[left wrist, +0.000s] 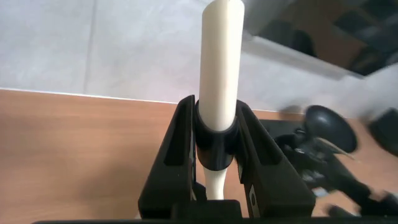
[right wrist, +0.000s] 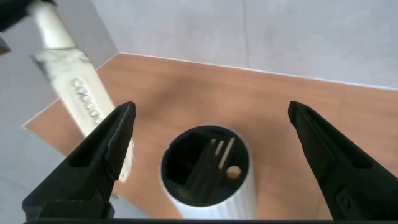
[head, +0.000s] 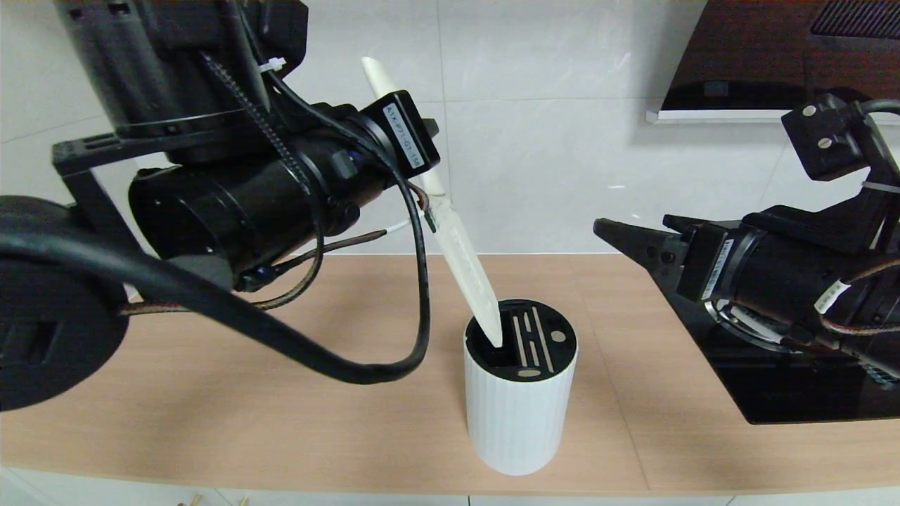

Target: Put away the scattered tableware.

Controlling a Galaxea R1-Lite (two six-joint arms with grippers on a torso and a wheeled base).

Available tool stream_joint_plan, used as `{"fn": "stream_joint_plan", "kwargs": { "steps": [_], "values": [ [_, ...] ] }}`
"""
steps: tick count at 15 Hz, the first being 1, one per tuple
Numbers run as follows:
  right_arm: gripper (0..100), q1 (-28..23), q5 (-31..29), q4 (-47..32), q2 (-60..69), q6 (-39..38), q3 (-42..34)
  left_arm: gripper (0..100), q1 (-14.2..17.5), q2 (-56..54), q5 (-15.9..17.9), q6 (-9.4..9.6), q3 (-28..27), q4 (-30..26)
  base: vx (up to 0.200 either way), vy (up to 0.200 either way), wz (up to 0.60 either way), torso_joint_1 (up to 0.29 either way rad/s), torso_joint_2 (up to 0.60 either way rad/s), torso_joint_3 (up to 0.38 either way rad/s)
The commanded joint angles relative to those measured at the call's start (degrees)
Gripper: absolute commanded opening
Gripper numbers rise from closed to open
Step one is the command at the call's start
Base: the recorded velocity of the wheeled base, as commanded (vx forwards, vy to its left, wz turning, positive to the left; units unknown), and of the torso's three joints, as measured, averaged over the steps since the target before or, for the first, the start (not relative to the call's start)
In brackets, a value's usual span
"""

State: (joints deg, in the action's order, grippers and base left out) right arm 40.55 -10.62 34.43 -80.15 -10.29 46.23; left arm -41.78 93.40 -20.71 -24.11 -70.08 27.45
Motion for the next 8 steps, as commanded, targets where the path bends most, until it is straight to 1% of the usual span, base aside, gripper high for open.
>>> {"fn": "stream_joint_plan", "kwargs": {
  "steps": [1,3,4,5,6,7,8],
  "values": [
    [100,-0.38,-0.02,0.03,-0.44,0.09,-0.35,0,-0.15,2.22,-1.88,0.91,-0.14,1.81,0.0,0.0,0.0,0.0,0.0,0.0],
    [100,-0.38,-0.02,0.03,-0.97,0.09,-0.35,0,-0.32,3.71,-5.66,4.16,0.12,5.95,0.0,0.0,0.0,0.0,0.0,0.0],
    [100,-0.38,-0.19,0.03,-1.15,0.36,-0.35,0,-0.59,5.21,-7.94,6.27,0.12,7.97,0.0,0.0,0.0,0.0,0.0,0.0],
    [100,-0.38,-0.28,0.03,-1.15,1.06,-0.44,0,-0.85,6.35,-9.35,7.41,0.12,9.64,0.0,0.0,0.0,0.0,0.0,0.0],
    [100,-0.38,-0.37,0.03,-1.15,1.76,-0.79,0,-1.99,8.11,-11.02,9.0,0.12,12.1,0.0,0.0,0.0,0.0,0.0,0.0],
    [100,-0.38,-0.37,0.03,-1.15,2.12,-1.14,0,-3.05,9.6,-12.16,10.14,0.21,14.03,0.0,0.0,0.0,0.0,0.0,0.0],
    [100,-0.38,-0.37,0.03,-1.15,2.2,-1.14,0,-3.93,10.75,-13.04,10.67,0.21,15.44,0.0,0.0,0.0,0.0,0.0,0.0]
  ]
}}
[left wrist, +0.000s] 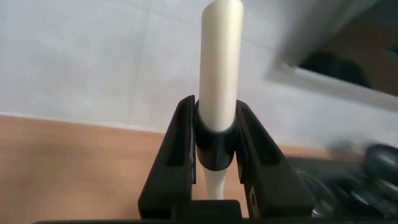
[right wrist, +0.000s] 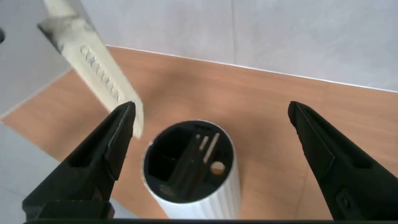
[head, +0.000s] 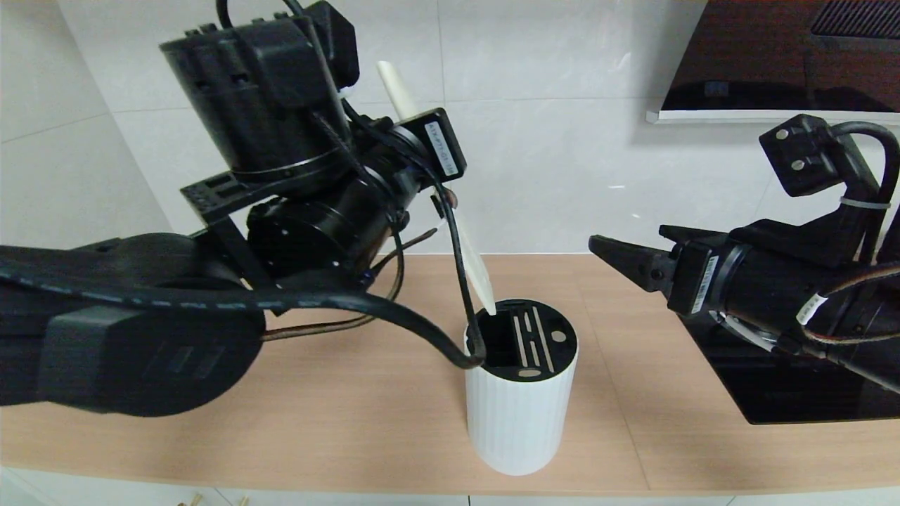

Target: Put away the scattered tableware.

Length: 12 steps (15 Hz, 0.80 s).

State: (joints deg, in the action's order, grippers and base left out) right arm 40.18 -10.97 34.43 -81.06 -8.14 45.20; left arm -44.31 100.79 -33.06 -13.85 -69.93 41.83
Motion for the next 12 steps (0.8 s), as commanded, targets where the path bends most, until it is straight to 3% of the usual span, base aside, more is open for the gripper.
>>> {"fn": "stream_joint_plan", "kwargs": {
  "steps": [1,5,12],
  "values": [
    [100,-0.01,-0.01,0.03,-0.33,0.06,-0.11,0,-2.09,4.24,-1.39,0.84,0.05,1.77,0.0,0.0,0.0,0.0,0.0,0.0],
    [100,-0.01,-0.01,0.03,-0.42,0.06,-0.29,0,-3.15,7.4,-3.77,2.77,0.32,3.26,0.0,0.0,0.0,0.0,0.0,0.0],
    [100,-0.01,-0.01,0.03,-0.33,0.06,-0.64,0,-4.55,10.48,-6.23,3.65,1.02,4.23,0.0,0.0,0.0,0.0,0.0,0.0]
  ]
}}
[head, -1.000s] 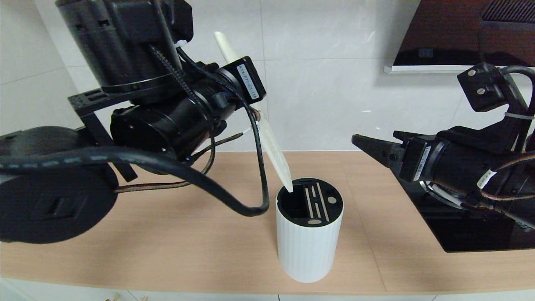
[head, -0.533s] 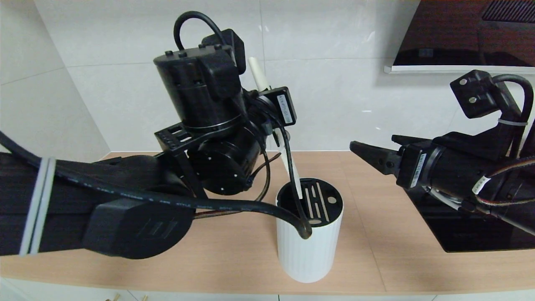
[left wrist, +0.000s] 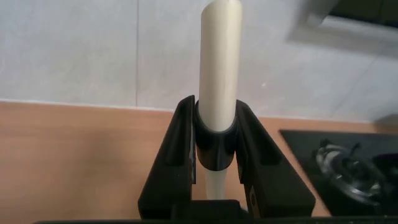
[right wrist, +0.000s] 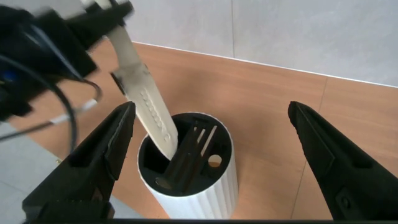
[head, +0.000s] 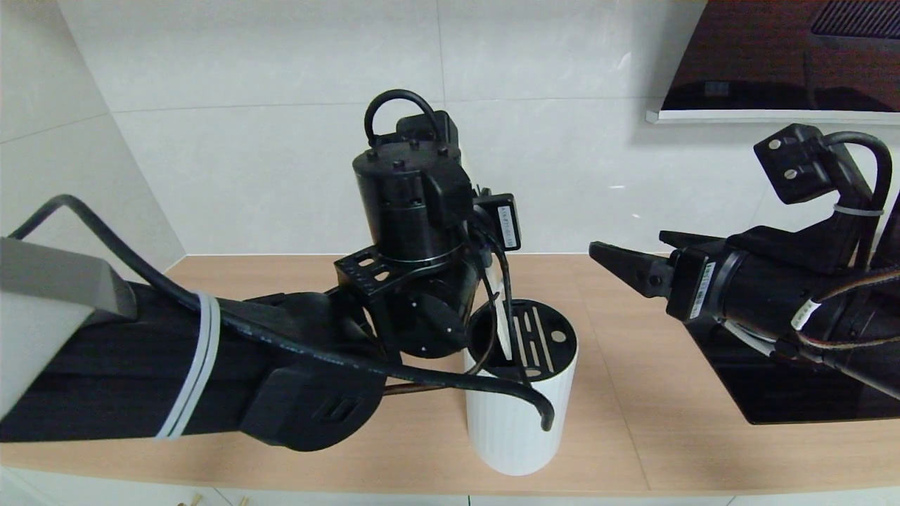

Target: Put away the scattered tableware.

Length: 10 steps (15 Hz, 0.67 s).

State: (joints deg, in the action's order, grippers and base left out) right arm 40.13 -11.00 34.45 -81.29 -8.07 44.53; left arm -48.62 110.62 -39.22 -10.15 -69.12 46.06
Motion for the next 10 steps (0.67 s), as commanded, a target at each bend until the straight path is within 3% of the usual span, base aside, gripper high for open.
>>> {"fn": "stream_joint_plan", "kwargs": {
  "steps": [1,10],
  "values": [
    [100,0.03,0.01,0.09,-0.1,-0.02,0.03,0,-0.51,0.74,-0.42,0.05,0.39,0.0,0.0,0.0,0.0,0.0,0.0,0.0],
    [100,0.03,0.01,0.09,-0.01,-0.02,-0.24,0,-3.42,5.05,-1.39,-0.13,3.82,0.09,0.0,0.0,0.0,0.0,0.0,0.0]
  ]
}}
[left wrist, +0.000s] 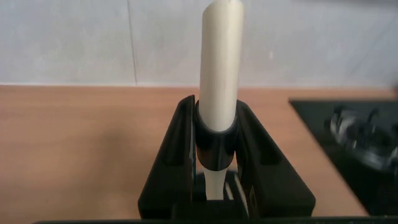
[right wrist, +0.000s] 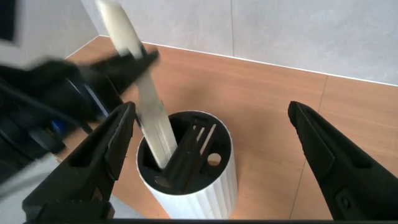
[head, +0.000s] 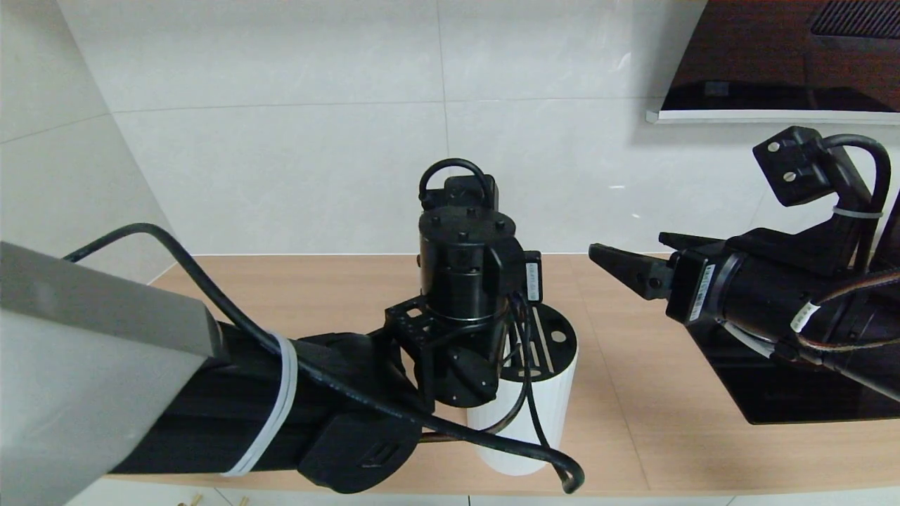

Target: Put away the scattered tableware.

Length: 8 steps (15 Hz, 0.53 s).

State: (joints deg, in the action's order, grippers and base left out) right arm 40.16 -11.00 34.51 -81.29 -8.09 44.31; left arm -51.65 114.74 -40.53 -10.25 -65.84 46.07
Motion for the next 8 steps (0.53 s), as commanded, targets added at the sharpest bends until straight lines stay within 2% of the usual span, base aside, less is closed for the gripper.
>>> {"fn": "stream_joint_plan", "kwargs": {
  "steps": [1,8],
  "values": [
    [100,0.01,0.01,0.03,-0.01,0.01,-0.1,0,-0.56,1.37,-0.07,-0.12,0.89,0.07,0.0,0.0,0.0,0.0,0.0,0.0],
    [100,0.01,0.01,0.03,0.16,0.8,-0.19,0,-1.08,2.42,-0.25,-0.12,4.32,-0.01,0.0,0.0,0.0,0.0,0.0,0.0]
  ]
}}
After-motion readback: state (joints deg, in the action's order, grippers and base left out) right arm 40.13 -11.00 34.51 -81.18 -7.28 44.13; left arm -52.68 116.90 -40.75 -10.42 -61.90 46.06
